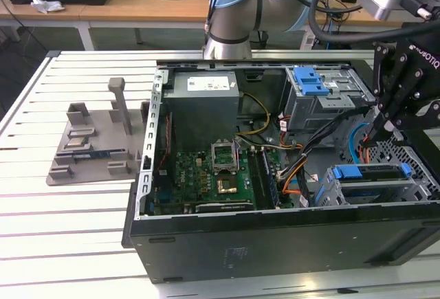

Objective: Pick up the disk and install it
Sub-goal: 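Insert the disk into the insertion slot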

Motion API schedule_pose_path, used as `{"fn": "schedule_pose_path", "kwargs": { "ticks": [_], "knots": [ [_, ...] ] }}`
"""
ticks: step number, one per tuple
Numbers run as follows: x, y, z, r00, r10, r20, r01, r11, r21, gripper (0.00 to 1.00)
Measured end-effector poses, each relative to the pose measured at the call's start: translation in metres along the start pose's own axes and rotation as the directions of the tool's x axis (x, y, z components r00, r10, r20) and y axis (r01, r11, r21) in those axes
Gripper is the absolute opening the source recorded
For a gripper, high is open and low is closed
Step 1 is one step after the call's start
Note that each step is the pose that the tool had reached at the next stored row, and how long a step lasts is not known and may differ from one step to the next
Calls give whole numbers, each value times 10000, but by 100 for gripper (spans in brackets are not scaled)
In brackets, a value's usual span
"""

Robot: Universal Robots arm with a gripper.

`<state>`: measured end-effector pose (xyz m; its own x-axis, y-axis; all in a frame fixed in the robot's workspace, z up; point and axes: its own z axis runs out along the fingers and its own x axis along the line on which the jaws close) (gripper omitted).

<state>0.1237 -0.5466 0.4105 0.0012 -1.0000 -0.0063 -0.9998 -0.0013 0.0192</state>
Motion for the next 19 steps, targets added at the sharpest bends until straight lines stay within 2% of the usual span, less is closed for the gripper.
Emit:
{"fn": "schedule_pose_path", "kwargs": {
  "ticks": [14,19],
  "knots": [
    [0,0,12,10000,0,0,0,10000,0,11],
    [0,-65,13,10000,0,1,0,10000,0,11]
  ]
}}
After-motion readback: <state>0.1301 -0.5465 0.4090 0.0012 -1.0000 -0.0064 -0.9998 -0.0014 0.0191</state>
